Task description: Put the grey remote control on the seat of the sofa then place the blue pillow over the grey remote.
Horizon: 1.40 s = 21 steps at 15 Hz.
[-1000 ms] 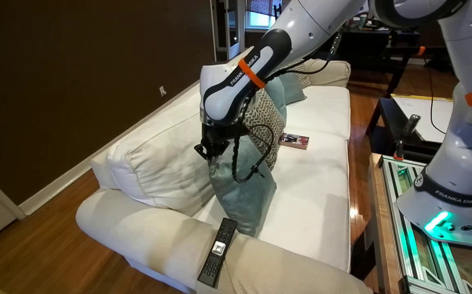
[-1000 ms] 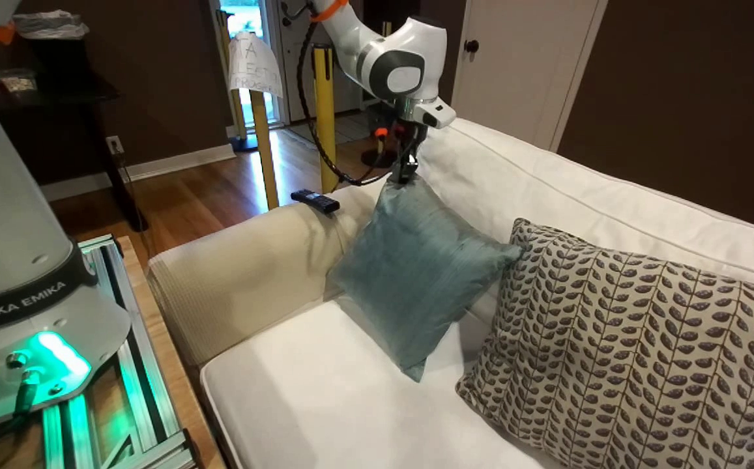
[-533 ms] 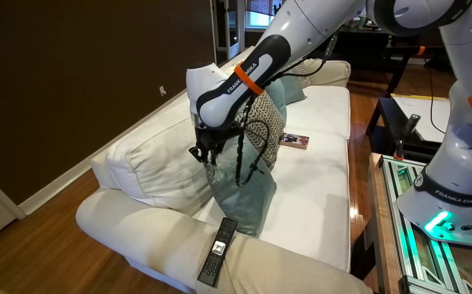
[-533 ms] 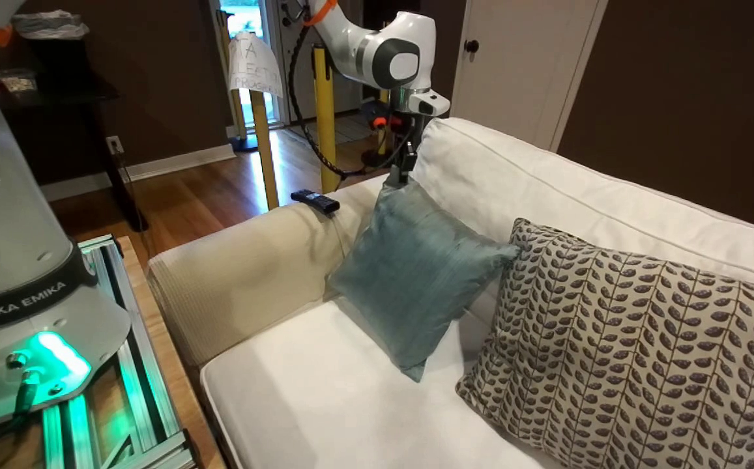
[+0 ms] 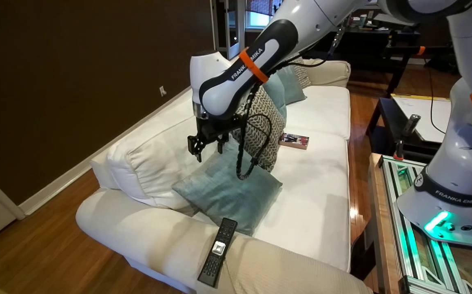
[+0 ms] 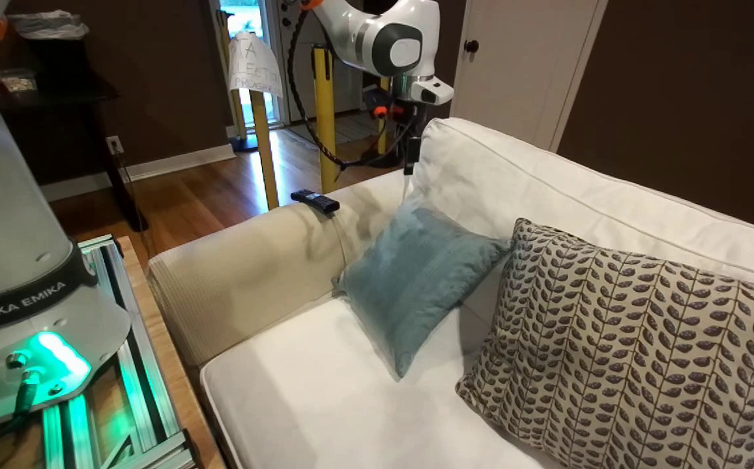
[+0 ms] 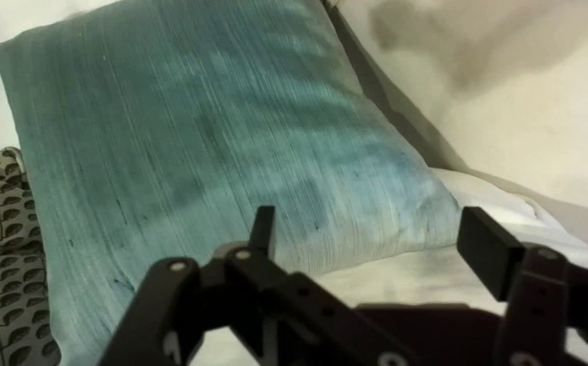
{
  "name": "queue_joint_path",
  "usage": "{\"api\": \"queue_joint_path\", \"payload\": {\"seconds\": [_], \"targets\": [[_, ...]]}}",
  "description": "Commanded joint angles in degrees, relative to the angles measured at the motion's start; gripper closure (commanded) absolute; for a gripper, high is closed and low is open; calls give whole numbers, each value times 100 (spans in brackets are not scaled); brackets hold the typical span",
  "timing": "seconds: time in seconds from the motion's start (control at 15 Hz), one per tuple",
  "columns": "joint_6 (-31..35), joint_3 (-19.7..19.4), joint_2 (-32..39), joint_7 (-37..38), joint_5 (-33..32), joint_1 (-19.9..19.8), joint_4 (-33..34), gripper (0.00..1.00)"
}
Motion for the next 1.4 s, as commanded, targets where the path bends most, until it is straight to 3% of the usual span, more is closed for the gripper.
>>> {"api": "queue_joint_path", "payload": {"seconds": [0.0,0.27,0.53,0.93,1.13,1.2,1.33], "targets": [[354,109,-686,-73,134,-63,-974,0],[223,184,-1389,-238,234,-159,-1885,0],[392,-94,-2280,172,-318,-45,-3005,0],[1876,-443,-3303,1980,-2753,-133,-4342,0],[2182,-341,-3664,2871,-3767,-438,-4730,0],[2252,-527,-3774,3126,-4019,-304,-4845,0],[2357,-523,-3991,3571,-4475,-410,-5052,0]]}}
